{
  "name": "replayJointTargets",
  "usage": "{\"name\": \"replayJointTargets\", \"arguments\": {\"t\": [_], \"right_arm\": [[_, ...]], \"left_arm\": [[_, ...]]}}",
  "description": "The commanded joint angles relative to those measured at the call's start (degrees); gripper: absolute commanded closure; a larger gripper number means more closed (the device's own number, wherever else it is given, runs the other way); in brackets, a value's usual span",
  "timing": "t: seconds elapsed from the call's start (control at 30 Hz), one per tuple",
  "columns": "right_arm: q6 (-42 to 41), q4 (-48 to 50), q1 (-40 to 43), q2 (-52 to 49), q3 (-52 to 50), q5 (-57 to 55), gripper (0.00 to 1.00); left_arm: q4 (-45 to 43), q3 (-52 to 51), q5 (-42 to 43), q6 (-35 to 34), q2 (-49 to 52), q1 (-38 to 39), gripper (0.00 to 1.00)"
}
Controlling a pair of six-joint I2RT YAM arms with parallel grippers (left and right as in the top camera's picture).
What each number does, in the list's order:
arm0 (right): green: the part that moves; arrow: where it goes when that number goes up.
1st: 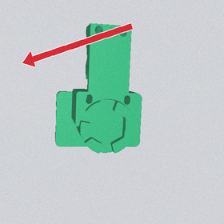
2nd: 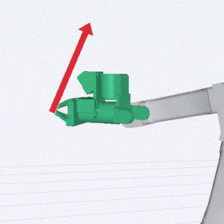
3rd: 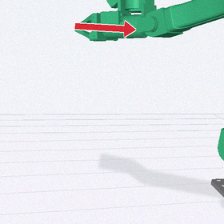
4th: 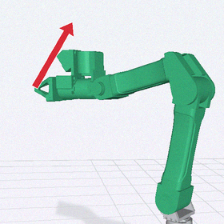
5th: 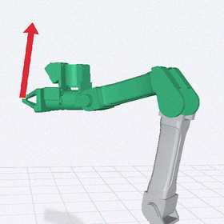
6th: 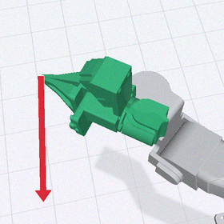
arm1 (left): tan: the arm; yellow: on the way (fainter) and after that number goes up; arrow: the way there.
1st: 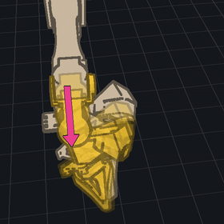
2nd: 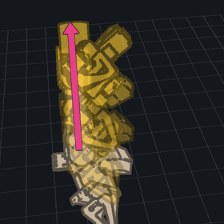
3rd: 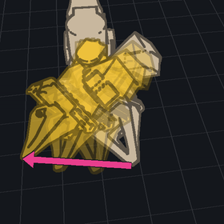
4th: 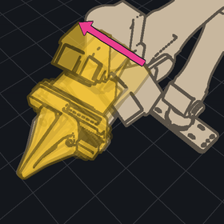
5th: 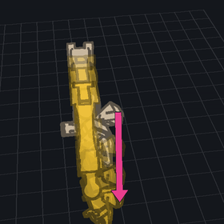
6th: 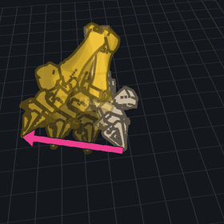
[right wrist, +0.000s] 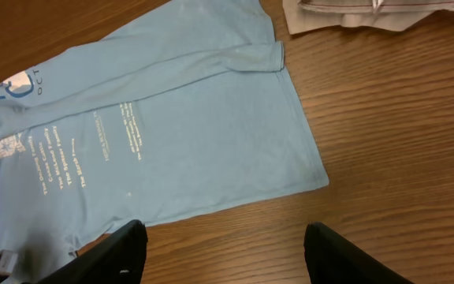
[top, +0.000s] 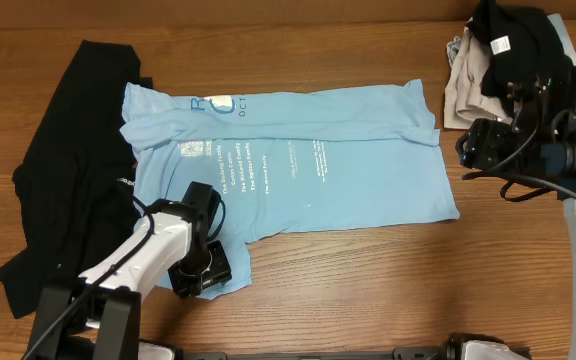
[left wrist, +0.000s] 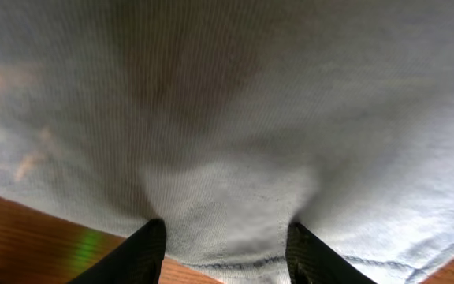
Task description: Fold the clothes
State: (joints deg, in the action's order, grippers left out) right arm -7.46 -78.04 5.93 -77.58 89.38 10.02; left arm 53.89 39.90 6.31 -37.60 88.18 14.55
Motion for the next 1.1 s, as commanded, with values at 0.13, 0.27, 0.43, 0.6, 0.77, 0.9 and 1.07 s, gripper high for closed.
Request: {"name": "replayJointTargets", "arguments": {"t": [0.13, 0.27, 0.43, 0.6, 0.77, 0.9, 1.07], "right_arm": [[0.0, 0.4, 0.2, -0.2, -0.1, -0.5, 0.32], [0.0, 0.5, 0.2, -0.2, -0.1, -0.5, 0.32], [0.0, 0.4, 0.2, -0.2, -0.1, -0.5, 0.32], [0.0, 0.3, 0.2, -0.3, -0.1, -0.5, 0.32], [-0.1, -0.8, 0.2, -2.5, -0.2, -0.5, 0.33], [-0.2, -1.0, 0.2, -6.0, -1.8, 1.5, 0.34], [-2.3, 1.2, 0.2, -9.5, -8.4, 2.3, 0.39]], "left_arm": [[1.9, -0.4, 4.3, -1.3, 1.0, 0.5, 0.51], [3.5, -0.4, 4.2, -0.2, 1.0, 0.5, 0.59], [3.0, -0.2, 3.8, 1.9, 1.0, 0.3, 0.81], [5.6, 3.3, 3.6, 5.3, 1.0, -1.6, 0.96], [12.0, 11.3, 3.2, 12.1, 1.0, -5.6, 0.96], [17.2, 19.0, 0.5, 15.0, 1.0, -8.4, 0.96], [20.9, 26.9, 0.3, 19.3, 1.0, -10.1, 0.96]]}}
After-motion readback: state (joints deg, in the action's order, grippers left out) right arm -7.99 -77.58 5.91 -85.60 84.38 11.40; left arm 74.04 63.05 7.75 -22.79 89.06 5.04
